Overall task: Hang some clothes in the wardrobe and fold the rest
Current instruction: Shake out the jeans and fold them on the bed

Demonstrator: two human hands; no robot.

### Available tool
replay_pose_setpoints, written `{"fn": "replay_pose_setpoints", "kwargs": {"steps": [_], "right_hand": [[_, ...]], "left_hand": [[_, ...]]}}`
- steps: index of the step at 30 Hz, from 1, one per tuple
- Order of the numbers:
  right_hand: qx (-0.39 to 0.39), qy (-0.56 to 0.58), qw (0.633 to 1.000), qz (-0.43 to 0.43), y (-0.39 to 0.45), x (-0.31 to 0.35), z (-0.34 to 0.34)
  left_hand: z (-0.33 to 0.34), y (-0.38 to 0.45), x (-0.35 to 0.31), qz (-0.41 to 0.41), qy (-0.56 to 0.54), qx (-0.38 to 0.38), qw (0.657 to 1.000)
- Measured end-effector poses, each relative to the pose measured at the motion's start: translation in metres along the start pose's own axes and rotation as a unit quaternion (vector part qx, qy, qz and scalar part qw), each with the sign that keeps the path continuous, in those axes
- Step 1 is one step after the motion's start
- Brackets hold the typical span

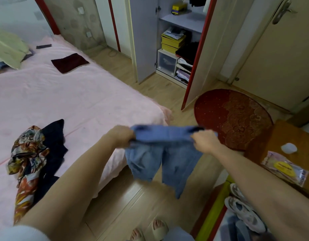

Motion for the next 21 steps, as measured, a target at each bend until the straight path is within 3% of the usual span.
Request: {"fn": "replay_pose_setpoints", "kwargs": {"steps": [1, 2, 9, 14, 17, 19, 21], "right_hand": [[0.095, -0.002, 0.995, -0.015, -0.004, 0.005, 0.020], [0.131, -0.008, 0.991, -0.017, -0.004, 0.003, 0.026], [0.002, -0.002, 0.999, 0.040, 0.026, -0.035, -0.016], [0.006, 0.034, 0.999, 0.024, 0.022, -0.031, -0.023], [0.040, 0.095, 0.995, 0.007, 0.013, -0.031, -0.014], [0.032, 0.131, 0.991, -0.018, 0.004, -0.028, -0.015], [0.011, 0.111, 0.992, -0.056, -0.002, -0.023, -0.021]], "left_hand": [[0.014, -0.006, -0.007, 0.031, 0.036, 0.046, 0.998], [0.017, -0.007, -0.010, 0.041, 0.053, 0.054, 0.996], [-0.041, 0.024, 0.019, -0.021, 0.017, -0.103, 0.994], [-0.048, 0.018, 0.021, -0.043, -0.016, -0.132, 0.990], [-0.025, 0.011, 0.014, -0.025, -0.051, -0.076, 0.995], [-0.004, 0.010, 0.014, -0.032, -0.141, 0.025, 0.989], [0.011, 0.010, 0.013, -0.036, -0.235, 0.136, 0.962]]}}
Point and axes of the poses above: each hand's wrist, its own y-axis towards the middle knuckle, its own z-axis out of the palm, x = y × z, the point moved 6 cm from there along y, towards the middle knuckle, and after that the axes turned 14 degrees about -z, right-handed, at the moved point
